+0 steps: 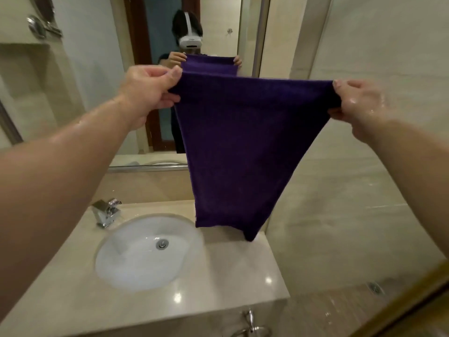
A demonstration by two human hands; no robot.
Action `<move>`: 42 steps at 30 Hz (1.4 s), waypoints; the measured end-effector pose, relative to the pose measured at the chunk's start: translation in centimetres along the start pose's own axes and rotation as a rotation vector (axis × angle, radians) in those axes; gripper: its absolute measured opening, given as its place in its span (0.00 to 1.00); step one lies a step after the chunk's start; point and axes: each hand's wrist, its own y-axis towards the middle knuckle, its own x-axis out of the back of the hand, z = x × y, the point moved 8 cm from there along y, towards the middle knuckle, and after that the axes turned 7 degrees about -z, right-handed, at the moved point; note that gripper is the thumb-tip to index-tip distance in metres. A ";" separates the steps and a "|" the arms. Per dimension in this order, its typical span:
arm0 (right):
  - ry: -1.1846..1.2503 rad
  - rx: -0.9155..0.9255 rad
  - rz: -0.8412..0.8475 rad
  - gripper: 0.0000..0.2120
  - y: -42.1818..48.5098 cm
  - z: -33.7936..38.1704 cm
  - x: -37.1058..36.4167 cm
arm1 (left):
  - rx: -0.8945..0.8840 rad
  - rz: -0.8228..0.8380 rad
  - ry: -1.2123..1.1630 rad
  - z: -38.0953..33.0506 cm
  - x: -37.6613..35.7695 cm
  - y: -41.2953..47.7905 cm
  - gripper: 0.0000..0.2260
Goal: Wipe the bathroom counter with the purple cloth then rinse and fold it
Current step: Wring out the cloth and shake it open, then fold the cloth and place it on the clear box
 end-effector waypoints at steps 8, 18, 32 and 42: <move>-0.070 -0.130 0.142 0.13 -10.0 -7.4 1.5 | 0.217 0.111 0.093 7.6 1.6 -9.8 0.08; -0.299 -0.216 0.240 0.11 -20.4 -13.9 3.6 | 0.364 0.245 0.305 15.8 2.7 -19.7 0.08; -0.650 -0.352 0.474 0.12 -27.9 -25.0 4.3 | 0.490 0.442 0.422 25.5 1.3 -26.9 0.09; -0.627 -0.372 0.378 0.11 -23.8 -31.4 0.6 | 0.480 0.380 0.491 31.5 -2.7 -22.5 0.09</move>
